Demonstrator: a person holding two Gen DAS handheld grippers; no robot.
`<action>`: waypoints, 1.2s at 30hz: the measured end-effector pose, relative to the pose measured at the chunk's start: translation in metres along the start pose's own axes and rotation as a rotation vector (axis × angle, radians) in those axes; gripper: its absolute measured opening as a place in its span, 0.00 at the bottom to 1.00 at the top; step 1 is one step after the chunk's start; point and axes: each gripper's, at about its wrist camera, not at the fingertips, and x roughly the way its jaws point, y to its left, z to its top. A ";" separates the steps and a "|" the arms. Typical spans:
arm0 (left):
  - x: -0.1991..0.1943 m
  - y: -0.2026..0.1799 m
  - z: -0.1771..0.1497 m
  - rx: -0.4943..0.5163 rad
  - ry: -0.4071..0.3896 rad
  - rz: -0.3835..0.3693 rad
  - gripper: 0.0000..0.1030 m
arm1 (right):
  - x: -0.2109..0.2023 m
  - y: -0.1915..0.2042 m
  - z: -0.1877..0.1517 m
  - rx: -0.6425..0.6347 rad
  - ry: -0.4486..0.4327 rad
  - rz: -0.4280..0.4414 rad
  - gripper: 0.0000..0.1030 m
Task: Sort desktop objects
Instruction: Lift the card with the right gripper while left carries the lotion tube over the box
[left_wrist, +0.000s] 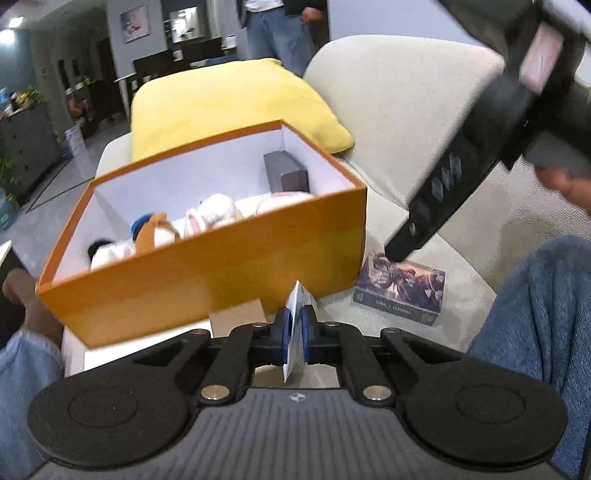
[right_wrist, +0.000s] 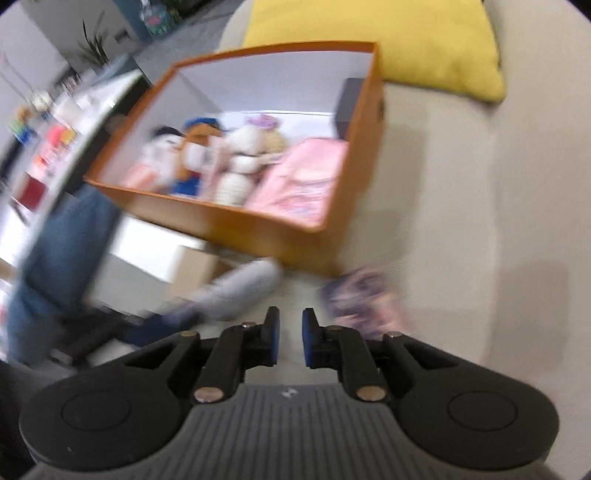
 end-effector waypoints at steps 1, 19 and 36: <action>0.002 0.002 0.003 0.003 0.002 -0.011 0.07 | 0.005 -0.001 0.001 -0.035 0.014 -0.032 0.40; 0.042 0.008 0.047 0.048 0.117 -0.153 0.07 | 0.082 -0.019 0.016 -0.217 0.208 -0.085 0.60; -0.015 0.054 0.062 -0.126 0.027 -0.266 0.05 | -0.009 -0.031 0.018 0.031 0.079 -0.014 0.59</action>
